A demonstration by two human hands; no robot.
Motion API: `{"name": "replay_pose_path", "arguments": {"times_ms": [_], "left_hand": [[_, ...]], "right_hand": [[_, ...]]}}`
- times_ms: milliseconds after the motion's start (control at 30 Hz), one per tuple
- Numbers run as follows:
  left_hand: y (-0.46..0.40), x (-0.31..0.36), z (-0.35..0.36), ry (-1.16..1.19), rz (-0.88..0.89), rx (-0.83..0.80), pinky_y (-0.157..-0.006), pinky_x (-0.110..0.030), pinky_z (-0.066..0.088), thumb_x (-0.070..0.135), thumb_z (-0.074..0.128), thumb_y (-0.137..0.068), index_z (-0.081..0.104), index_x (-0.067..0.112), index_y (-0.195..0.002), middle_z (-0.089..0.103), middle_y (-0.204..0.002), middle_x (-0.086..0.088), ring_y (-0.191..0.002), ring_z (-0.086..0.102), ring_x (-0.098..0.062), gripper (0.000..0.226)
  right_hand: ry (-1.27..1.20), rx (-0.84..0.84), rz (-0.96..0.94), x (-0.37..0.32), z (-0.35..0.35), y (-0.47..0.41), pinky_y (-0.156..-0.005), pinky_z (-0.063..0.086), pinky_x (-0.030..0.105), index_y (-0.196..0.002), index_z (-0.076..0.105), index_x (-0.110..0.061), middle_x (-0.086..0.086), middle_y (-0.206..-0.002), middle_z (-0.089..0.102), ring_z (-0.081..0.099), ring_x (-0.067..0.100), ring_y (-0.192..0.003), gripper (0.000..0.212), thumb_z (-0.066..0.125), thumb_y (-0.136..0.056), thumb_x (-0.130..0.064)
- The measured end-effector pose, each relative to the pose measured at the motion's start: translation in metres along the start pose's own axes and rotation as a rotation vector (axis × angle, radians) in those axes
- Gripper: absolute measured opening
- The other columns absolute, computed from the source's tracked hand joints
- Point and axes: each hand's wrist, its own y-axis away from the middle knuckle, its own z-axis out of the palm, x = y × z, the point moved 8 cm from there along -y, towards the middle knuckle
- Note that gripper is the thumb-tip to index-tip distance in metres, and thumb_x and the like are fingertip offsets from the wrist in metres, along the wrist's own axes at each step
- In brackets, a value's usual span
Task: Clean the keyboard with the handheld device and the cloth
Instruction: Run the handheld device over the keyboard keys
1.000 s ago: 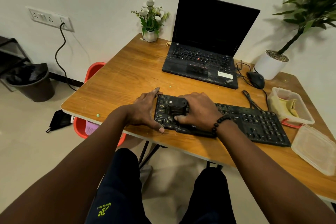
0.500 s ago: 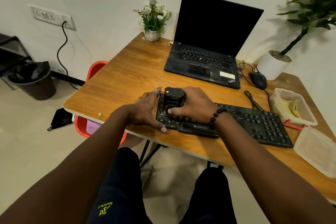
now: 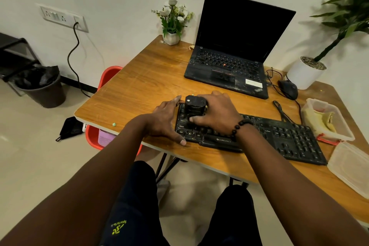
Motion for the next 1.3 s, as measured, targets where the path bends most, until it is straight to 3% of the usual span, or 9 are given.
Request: {"name": "replay_pose_path", "arguments": {"times_ms": [67, 233, 333, 500, 633, 800, 967, 1133, 1300], "left_hand": [[-0.001, -0.001, 0.002, -0.008, 0.011, -0.024, -0.119, -0.064, 0.017, 0.084, 0.081, -0.032, -0.017, 0.039, -0.155, -0.001, -0.166, 0.0, -0.152, 0.0, -0.034, 0.163], [-0.001, 0.001, 0.0, -0.018, 0.014, -0.009, -0.121, -0.06, 0.016, 0.078, 0.084, -0.039, -0.013, 0.034, -0.157, 0.004, -0.164, -0.001, -0.15, 0.004, -0.034, 0.159], [-0.003, 0.0, 0.002, -0.072, 0.061, -0.01, -0.122, -0.053, 0.011, 0.084, 0.08, -0.039, -0.005, 0.032, -0.158, 0.001, -0.164, 0.006, -0.151, 0.0, -0.028, 0.156], [-0.001, 0.003, 0.002, -0.063, 0.056, -0.005, -0.122, -0.055, 0.014, 0.074, 0.086, -0.047, -0.008, 0.03, -0.158, 0.004, -0.163, 0.004, -0.149, 0.004, -0.025, 0.152], [-0.002, 0.002, 0.003, -0.059, 0.079, -0.017, -0.122, -0.053, 0.008, 0.083, 0.08, -0.041, -0.006, 0.035, -0.158, -0.004, -0.164, 0.01, -0.15, -0.003, -0.025, 0.153], [0.001, -0.002, 0.003, 0.006, -0.011, -0.022, -0.119, -0.062, 0.015, 0.069, 0.089, -0.047, -0.021, 0.037, -0.154, -0.003, -0.166, -0.001, -0.151, 0.0, -0.037, 0.157], [-0.003, -0.004, 0.003, -0.057, 0.034, -0.027, -0.121, -0.062, 0.014, 0.09, 0.077, -0.034, -0.007, 0.037, -0.158, 0.002, -0.164, 0.005, -0.151, 0.001, -0.033, 0.158], [0.001, -0.001, 0.002, -0.027, 0.007, -0.015, -0.12, -0.063, 0.016, 0.084, 0.081, -0.037, -0.017, 0.036, -0.155, -0.003, -0.166, 0.002, -0.152, -0.001, -0.033, 0.161], [-0.002, -0.002, 0.003, -0.055, 0.02, -0.015, -0.119, -0.063, 0.019, 0.086, 0.08, -0.035, -0.011, 0.035, -0.157, 0.001, -0.165, 0.003, -0.152, 0.002, -0.034, 0.16]], "right_hand": [[-0.177, -0.09, -0.019, -0.008, 0.01, 0.005, -0.087, 0.033, 0.03, -0.123, 0.056, -0.031, -0.022, -0.085, 0.042, 0.036, 0.009, -0.093, 0.048, 0.071, -0.079, -0.045], [0.197, 0.03, -0.075, -0.016, 0.002, -0.01, -0.085, 0.029, 0.033, -0.11, 0.058, -0.033, -0.014, -0.099, 0.062, 0.042, 0.013, -0.098, 0.038, 0.067, -0.078, -0.052], [-0.111, -0.114, -0.055, -0.016, 0.014, -0.01, -0.087, 0.031, 0.033, -0.114, 0.058, -0.032, -0.014, -0.089, 0.052, 0.039, 0.012, -0.097, 0.043, 0.07, -0.077, -0.05], [0.173, 0.001, -0.057, -0.014, 0.007, -0.015, -0.084, 0.031, 0.033, -0.102, 0.058, -0.033, -0.014, -0.092, 0.061, 0.041, 0.014, -0.094, 0.033, 0.066, -0.078, -0.054], [-0.11, -0.131, -0.072, -0.021, 0.016, -0.008, -0.087, 0.034, 0.034, -0.107, 0.058, -0.028, -0.017, -0.079, 0.045, 0.04, 0.012, -0.091, 0.037, 0.07, -0.077, -0.047], [0.262, -0.173, -0.113, -0.012, 0.007, -0.012, -0.083, 0.032, 0.034, -0.104, 0.055, -0.036, -0.011, -0.089, 0.057, 0.042, 0.015, -0.093, 0.035, 0.064, -0.078, -0.057], [-0.138, -0.184, -0.072, -0.022, 0.015, -0.007, -0.091, 0.036, 0.036, -0.111, 0.059, -0.027, -0.008, -0.092, 0.058, 0.045, 0.014, -0.094, 0.042, 0.071, -0.077, -0.048], [0.284, -0.097, -0.108, -0.015, 0.008, -0.015, -0.084, 0.034, 0.034, -0.102, 0.057, -0.035, -0.013, -0.091, 0.061, 0.044, 0.015, -0.094, 0.033, 0.065, -0.078, -0.056], [-0.073, -0.174, -0.076, -0.015, 0.017, -0.005, -0.082, 0.03, 0.031, -0.109, 0.06, -0.028, -0.012, -0.087, 0.055, 0.043, 0.013, -0.092, 0.04, 0.069, -0.077, -0.05]]}}
